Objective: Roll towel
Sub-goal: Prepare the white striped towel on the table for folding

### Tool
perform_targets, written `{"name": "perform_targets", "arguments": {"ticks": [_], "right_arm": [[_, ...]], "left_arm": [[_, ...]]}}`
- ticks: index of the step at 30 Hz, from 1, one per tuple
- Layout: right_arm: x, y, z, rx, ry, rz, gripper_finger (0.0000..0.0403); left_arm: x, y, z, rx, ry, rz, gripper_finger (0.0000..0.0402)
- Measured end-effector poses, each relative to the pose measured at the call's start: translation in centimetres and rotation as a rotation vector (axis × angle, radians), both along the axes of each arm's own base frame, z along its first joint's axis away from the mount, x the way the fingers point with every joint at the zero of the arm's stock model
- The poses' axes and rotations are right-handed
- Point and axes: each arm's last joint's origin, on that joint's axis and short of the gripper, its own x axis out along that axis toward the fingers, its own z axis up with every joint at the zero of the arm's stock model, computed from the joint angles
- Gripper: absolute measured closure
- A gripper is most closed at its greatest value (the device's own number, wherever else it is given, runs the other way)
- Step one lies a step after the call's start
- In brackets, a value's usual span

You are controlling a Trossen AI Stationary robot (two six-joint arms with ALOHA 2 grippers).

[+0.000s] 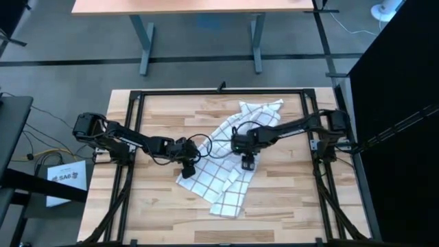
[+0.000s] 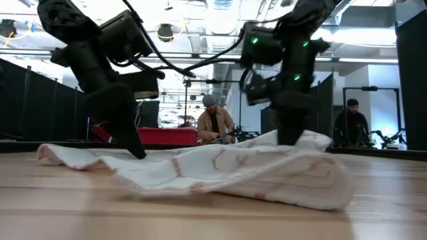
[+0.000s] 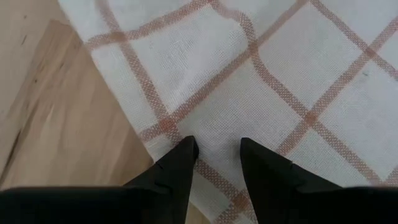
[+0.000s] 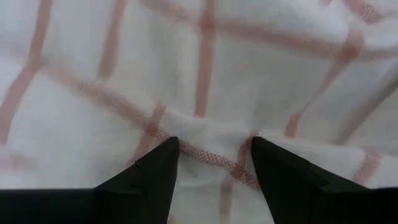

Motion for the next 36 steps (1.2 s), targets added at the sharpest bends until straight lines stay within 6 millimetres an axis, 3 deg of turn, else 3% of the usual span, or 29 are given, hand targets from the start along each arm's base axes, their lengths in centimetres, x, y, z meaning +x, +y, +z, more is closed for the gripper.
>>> {"name": "perform_targets", "arguments": {"ticks": [9, 18, 22, 24, 28, 32, 36], "right_arm": [[-7.0, 5.6, -0.5, 0.044, 0.063, -0.086, 0.0224], [-7.9, 7.6, 4.0, 0.059, -0.323, -0.217, 0.0223], [-5.4, 4.4, 5.7, 0.022, -0.452, -0.289, 0.0223], [-4.4, 2.6, 5.1, -0.003, -0.442, -0.319, 0.0223], [-2.9, 0.3, 1.8, -0.003, -0.341, -0.361, 0.0223], [-2.1, 0.3, -0.5, 0.009, -0.283, -0.350, 0.0223], [-2.6, 1.7, -1.9, 0.008, -0.172, -0.298, 0.0229]], "left_arm": [[-0.1, 0.0, 0.0, 0.006, 0.018, -0.031, 0.0282], [0.5, -0.1, 1.1, -0.030, -0.053, -0.045, 0.0282], [1.5, -0.3, 2.2, -0.043, -0.108, -0.066, 0.0282], [1.9, -0.3, 2.5, -0.043, -0.126, -0.078, 0.0282], [1.8, -0.2, 2.4, -0.051, -0.113, -0.063, 0.0282], [1.6, -0.2, 2.3, -0.052, -0.097, -0.056, 0.0282], [1.4, -0.1, 2.1, -0.047, -0.083, -0.052, 0.0282]]}}
